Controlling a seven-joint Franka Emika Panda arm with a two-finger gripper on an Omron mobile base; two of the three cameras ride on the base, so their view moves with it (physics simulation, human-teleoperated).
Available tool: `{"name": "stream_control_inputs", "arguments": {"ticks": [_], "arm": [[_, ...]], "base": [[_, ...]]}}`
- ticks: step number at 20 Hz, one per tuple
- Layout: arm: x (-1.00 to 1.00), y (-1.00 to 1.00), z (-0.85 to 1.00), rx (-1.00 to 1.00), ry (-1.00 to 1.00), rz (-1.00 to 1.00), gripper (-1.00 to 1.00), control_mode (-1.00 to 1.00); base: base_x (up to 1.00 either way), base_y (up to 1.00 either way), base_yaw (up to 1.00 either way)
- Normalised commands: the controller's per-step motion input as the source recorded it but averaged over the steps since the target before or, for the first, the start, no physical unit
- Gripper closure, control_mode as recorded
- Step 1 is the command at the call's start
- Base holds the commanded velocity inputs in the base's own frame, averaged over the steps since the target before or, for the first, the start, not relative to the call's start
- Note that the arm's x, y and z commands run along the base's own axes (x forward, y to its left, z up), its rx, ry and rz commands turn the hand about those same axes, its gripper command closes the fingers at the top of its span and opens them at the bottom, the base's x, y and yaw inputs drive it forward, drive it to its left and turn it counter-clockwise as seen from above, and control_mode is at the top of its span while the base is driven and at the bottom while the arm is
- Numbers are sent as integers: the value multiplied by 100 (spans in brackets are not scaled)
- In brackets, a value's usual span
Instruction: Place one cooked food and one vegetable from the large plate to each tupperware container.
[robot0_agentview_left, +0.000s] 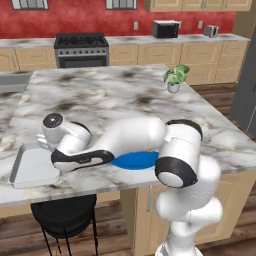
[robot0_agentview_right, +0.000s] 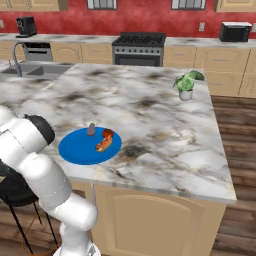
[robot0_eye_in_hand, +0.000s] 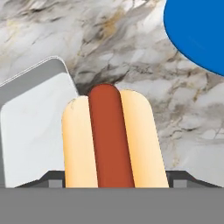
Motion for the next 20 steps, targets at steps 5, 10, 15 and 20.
{"name": "stream_control_inputs", "arguments": {"ticks": [5, 10, 15, 20], "arm": [[46, 51, -9, 1, 0, 5, 100, -100], [38, 41, -21, 0, 0, 9, 100, -100], [12, 47, 10, -3, 0, 1, 100, -100], [0, 40, 76, -11, 0, 0, 100, -100]], "base": [[0, 0, 0], [0, 0, 0], [0, 0, 0], [0, 0, 0]]}}
